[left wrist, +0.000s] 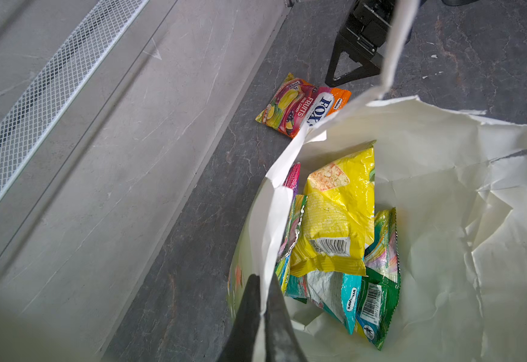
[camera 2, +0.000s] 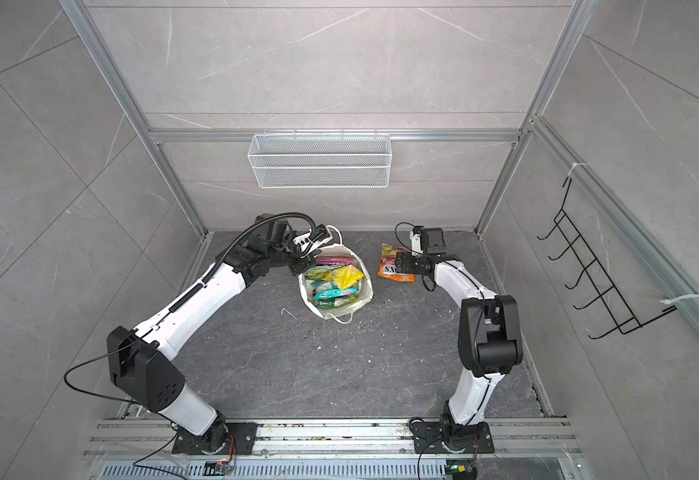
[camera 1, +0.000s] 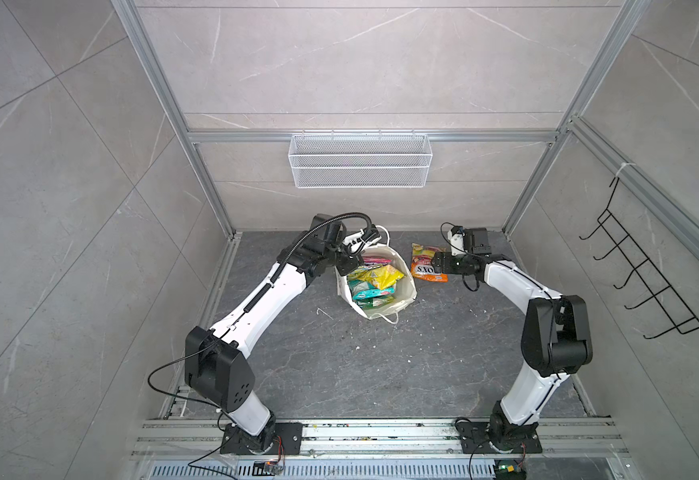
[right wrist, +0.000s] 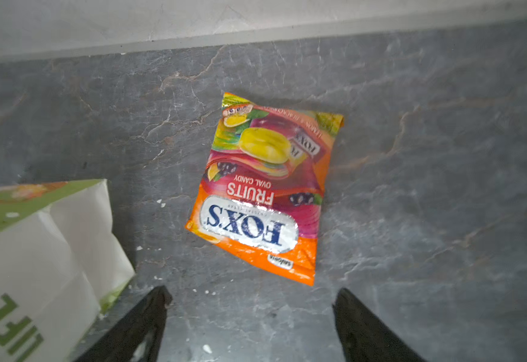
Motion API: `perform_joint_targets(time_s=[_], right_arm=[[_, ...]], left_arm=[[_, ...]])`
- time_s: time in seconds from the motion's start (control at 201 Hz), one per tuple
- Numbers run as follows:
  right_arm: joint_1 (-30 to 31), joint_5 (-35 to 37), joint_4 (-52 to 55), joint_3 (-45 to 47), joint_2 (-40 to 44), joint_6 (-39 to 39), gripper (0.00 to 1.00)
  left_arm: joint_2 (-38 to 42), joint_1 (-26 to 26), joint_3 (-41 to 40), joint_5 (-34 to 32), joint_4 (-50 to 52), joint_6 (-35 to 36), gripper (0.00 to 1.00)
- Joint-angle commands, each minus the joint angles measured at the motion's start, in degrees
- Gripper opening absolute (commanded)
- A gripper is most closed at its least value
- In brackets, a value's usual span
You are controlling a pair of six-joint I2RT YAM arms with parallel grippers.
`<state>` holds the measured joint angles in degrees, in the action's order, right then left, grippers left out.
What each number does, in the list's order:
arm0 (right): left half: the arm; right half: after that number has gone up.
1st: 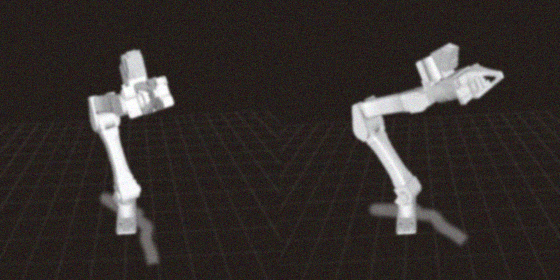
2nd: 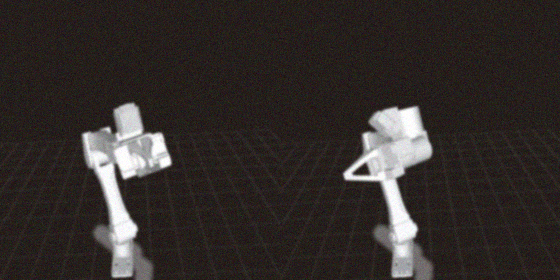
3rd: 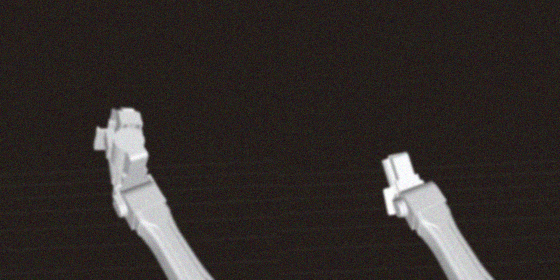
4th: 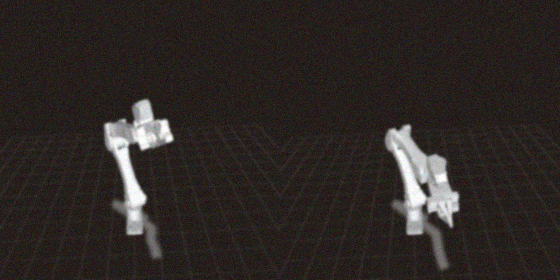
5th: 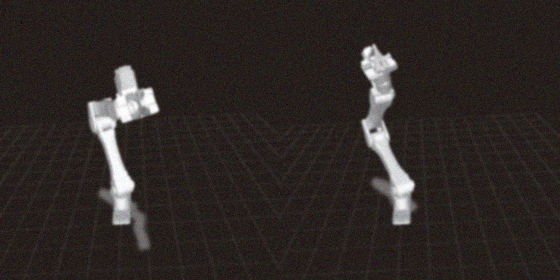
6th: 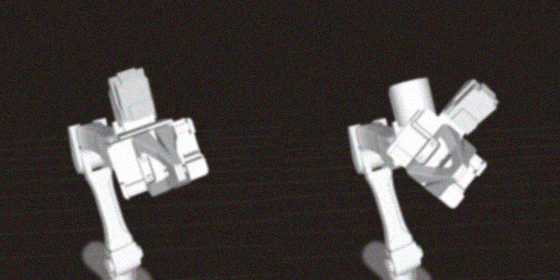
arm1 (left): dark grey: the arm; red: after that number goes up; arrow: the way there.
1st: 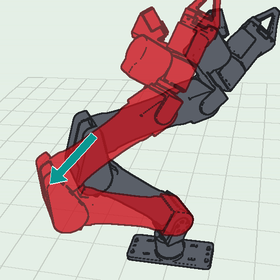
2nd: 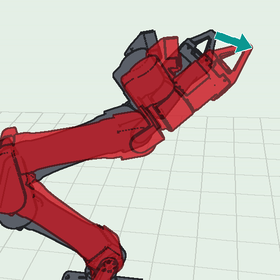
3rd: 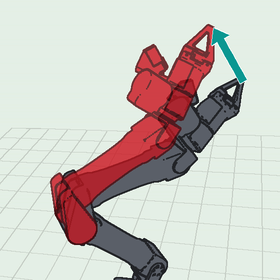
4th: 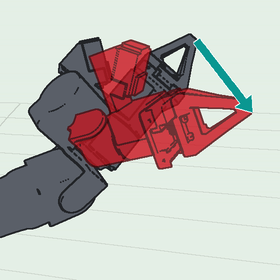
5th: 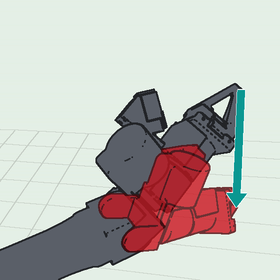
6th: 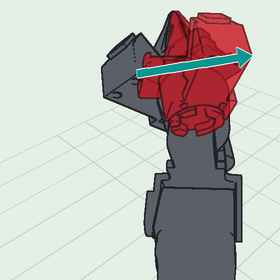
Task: Take the snacks out of the paper bag
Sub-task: Place the snack at the top-right of the table, then move the snack to the top-right of the table.
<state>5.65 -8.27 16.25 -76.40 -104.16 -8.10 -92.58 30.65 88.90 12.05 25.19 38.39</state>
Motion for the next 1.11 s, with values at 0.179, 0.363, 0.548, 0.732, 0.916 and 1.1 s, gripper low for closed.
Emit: perform_joint_targets(time_s=[0.179, 0.363, 0.548, 0.732, 0.916, 1.1], right_arm=[[6.1, 13.7, 5.6, -5.6, -7.6, -13.8, 0.99], [9.9, 23.4, 7.3, -11.2, -12.4, -16.0, 1.00], [10.7, 25.4, 9.0, -17.4, -18.2, -19.0, 0.99], [10.8, 26.6, 11.0, -22.9, -23.4, -20.3, 0.94], [10.6, 25.6, 13.5, -27.0, -27.3, -20.1, 0.93], [9.2, 24.6, 13.5, -26.8, -28.1, -18.8, 0.82]], left_arm=[[0.5, 0.6, 1.7, 2.2, -3.8, 0.5, 0.00], [0.4, 0.6, 1.8, 2.0, -3.6, 0.5, 0.00], [0.1, 0.6, 2.3, 2.2, -3.4, 0.4, 0.00], [0.1, 0.6, 2.5, 2.2, -3.2, 0.3, 0.00], [-0.1, 0.6, 3.0, 2.0, -2.9, 0.1, 0.00], [0.1, 0.6, 3.1, 2.0, -2.8, 0.1, 0.00]])
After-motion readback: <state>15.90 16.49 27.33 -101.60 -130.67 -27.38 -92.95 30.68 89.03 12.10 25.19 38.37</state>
